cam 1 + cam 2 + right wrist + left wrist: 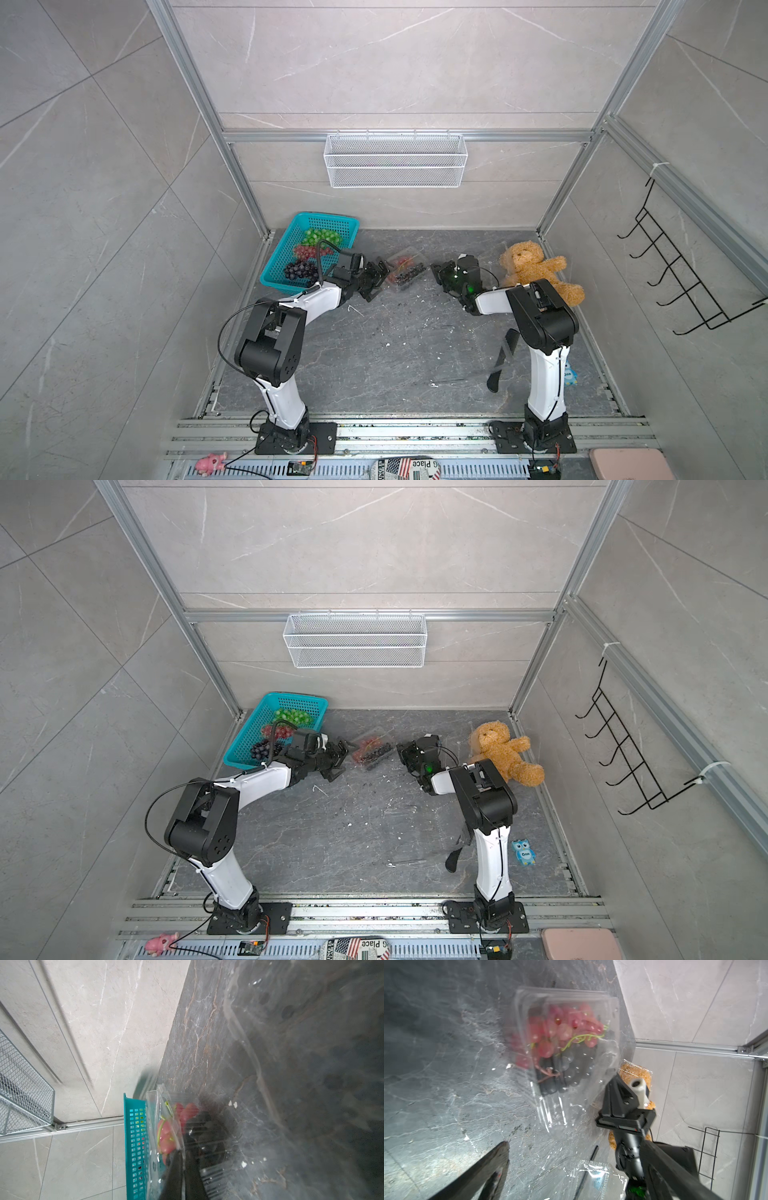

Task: Pack grapes into containers
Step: Close the packing box at the center of the board.

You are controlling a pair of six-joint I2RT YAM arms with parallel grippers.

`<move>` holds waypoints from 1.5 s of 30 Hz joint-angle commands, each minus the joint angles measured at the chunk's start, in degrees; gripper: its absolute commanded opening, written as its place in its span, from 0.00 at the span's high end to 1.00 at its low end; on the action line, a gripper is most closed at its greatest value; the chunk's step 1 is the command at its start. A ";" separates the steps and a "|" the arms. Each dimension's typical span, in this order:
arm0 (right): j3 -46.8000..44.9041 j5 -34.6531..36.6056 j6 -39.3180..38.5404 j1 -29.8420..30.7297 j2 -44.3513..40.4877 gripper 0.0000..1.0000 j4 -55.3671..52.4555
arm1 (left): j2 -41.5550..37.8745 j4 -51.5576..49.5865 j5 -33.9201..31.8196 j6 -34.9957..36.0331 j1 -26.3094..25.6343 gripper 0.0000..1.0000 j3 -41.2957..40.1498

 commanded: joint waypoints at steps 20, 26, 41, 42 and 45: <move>5.68 1.47 -14.31 1.02 -9.12 0.07 -22.73 | 6.51 3.84 -5.86 -0.28 -0.46 0.02 4.92; 11.04 -2.59 -21.75 -0.01 -7.57 0.01 -29.96 | 12.87 -3.61 -6.03 2.85 0.24 0.02 14.56; 14.54 -8.99 -31.11 -3.20 -6.36 0.01 -35.26 | 28.74 -24.36 -0.95 17.16 2.11 0.01 47.54; 15.09 -9.47 -31.51 -3.56 -6.11 0.01 -35.70 | 28.34 -24.86 -0.39 17.66 2.57 0.01 47.14; 16.95 -10.43 -33.38 -4.21 -5.06 0.01 -37.21 | 24.46 -24.64 -0.64 18.84 3.06 0.01 42.75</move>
